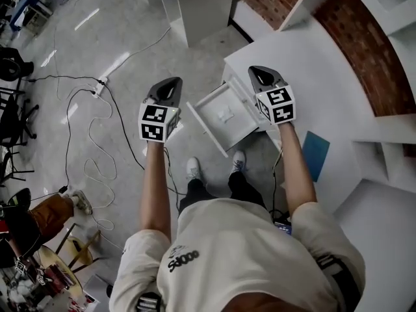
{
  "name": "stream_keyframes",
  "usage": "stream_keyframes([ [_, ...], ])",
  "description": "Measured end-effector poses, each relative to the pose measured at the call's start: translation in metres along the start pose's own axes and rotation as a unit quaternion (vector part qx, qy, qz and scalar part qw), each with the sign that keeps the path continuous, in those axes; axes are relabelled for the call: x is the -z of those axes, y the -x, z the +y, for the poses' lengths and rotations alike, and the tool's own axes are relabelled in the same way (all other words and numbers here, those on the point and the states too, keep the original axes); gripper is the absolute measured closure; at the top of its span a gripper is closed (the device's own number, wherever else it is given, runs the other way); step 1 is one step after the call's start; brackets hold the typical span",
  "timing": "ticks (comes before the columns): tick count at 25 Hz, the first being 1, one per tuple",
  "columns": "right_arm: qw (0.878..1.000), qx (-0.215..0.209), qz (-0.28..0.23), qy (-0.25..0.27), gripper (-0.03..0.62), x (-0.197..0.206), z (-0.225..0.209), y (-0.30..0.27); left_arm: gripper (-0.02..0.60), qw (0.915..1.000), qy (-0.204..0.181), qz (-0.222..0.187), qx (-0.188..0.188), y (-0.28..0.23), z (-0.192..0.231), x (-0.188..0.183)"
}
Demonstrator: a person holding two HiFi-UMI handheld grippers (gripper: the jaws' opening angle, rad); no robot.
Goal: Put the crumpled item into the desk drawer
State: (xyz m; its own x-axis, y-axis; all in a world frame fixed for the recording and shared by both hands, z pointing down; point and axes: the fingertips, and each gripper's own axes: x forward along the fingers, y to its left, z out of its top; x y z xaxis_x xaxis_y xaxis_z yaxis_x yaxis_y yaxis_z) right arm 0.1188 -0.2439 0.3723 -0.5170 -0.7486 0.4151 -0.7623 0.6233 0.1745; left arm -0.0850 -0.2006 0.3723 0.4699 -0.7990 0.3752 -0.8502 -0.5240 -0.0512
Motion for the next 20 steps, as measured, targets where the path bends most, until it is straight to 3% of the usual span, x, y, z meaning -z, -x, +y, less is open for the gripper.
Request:
stream_keyframes([
  [8, 0.996, 0.017, -0.086, 0.017, 0.588, -0.086, -0.005, 0.070, 0.569, 0.9967, -0.042, -0.069, -0.006, 0.032, -0.012, -0.085],
  [13, 0.990, 0.033, -0.129, 0.049, 0.588, -0.134, -0.003, 0.112, 0.569, 0.9884, -0.068, -0.136, -0.011, 0.065, -0.020, -0.140],
  [20, 0.984, 0.039, -0.150, 0.085, 0.588, -0.163, 0.005, 0.153, 0.569, 0.9801, -0.100, -0.170, -0.022, 0.096, -0.037, -0.183],
])
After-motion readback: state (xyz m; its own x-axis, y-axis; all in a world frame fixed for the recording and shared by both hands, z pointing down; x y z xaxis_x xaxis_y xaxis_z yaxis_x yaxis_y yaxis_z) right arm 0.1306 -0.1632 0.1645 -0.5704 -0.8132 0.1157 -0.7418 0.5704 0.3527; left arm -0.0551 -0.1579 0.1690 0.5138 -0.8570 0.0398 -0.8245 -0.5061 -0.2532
